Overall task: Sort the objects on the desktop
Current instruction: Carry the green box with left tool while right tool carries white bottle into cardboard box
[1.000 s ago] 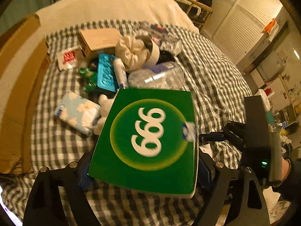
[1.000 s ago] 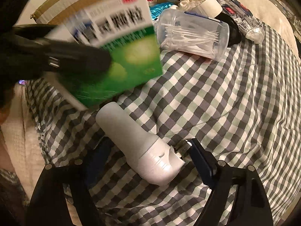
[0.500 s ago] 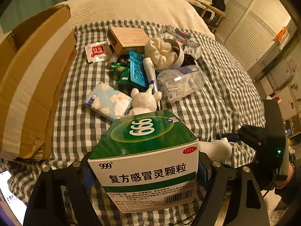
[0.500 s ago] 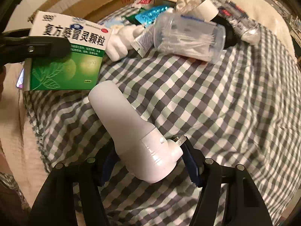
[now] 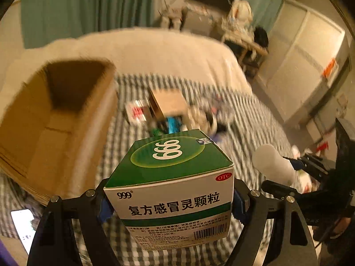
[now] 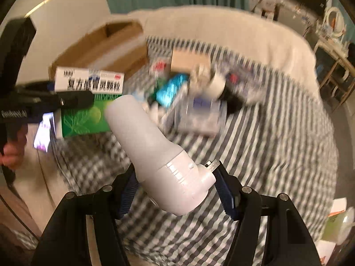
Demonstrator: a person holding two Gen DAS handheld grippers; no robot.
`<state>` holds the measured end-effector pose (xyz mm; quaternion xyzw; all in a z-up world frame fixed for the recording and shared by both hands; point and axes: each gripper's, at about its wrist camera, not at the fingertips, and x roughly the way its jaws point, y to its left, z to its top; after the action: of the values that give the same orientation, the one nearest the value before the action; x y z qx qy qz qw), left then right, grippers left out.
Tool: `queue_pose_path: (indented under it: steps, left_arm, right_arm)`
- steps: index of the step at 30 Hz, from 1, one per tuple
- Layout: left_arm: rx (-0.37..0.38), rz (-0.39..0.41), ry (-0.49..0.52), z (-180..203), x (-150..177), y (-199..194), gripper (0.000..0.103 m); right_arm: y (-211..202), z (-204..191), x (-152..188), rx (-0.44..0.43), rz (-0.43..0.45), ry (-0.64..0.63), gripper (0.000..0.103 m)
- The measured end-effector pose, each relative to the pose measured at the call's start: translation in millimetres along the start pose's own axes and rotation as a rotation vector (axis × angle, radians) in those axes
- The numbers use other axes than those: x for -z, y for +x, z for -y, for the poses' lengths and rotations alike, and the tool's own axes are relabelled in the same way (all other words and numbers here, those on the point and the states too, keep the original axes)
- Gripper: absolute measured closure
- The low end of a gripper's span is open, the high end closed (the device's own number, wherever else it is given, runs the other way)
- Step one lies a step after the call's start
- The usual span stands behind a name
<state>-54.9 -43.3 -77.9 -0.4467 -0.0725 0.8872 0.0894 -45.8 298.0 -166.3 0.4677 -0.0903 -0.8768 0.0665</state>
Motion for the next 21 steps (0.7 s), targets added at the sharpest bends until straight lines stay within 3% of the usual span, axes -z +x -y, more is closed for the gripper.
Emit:
queue_pose_path:
  steps: [2, 7, 11, 17, 21]
  left_arm:
    - [-0.015, 0.050, -0.028, -9.0, -13.7, -17.0, 0.020]
    - [-0.079, 0.165, -0.141, -49.9, -54.7, -62.4, 0.020]
    - [-0.107, 0.212, -0.228, -89.0, -73.9, -82.3, 0.020]
    - [-0.226, 0.282, -0.308, -158.8, -71.7, -89.5, 0.020]
    - [-0.295, 0.264, -0.346, -202.3, -58.4, -75.5, 0.020]
  right_arm:
    - [-26.5, 2.2, -2.3, 0.015, 0.042, 0.001, 0.039]
    - [-70.0, -32.0, -66.7, 0.022, 0.144, -0.027, 0.039]
    - [-84.2, -68.2, -117.6, -0.022, 0.194, -0.041, 0.039]
    - [-64.1, -123.1, -185.3, -0.121, 0.273, -0.018, 0.039]
    - [-22.5, -149.5, -211.1, -0.173, 0.293, 0.026, 0.039]
